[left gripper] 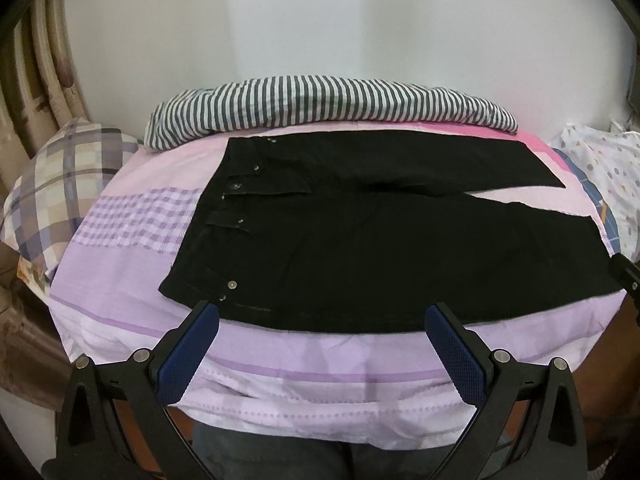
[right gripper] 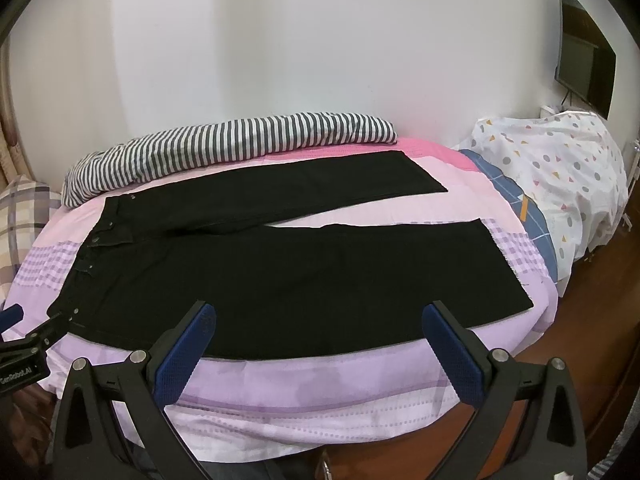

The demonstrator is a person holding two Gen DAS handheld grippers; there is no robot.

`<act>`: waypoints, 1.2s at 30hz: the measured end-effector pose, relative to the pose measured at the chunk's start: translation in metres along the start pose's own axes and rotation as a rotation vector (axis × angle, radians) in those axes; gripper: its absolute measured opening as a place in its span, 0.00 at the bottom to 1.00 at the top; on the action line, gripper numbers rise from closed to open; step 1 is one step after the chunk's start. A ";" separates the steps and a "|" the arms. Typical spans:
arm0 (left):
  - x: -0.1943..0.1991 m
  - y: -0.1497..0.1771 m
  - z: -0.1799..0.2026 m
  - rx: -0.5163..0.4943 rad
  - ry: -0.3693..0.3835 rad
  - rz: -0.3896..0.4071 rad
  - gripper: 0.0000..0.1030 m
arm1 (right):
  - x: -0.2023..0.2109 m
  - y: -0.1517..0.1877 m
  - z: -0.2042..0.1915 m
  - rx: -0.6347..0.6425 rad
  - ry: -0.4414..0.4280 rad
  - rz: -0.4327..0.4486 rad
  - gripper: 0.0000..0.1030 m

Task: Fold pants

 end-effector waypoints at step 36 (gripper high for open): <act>0.009 0.010 0.013 -0.010 0.010 0.020 0.99 | 0.005 0.012 0.008 0.037 0.006 0.021 0.99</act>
Point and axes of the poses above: each gripper's, at about its wrist camera, not at the fingertips, and x roughly against the way its jaws point, z to its right, y to its underside, the point moved 5 cm from there along -x, roughly the way its jaws point, and after that the axes turned 5 degrees about x, right-handed, at the moved point
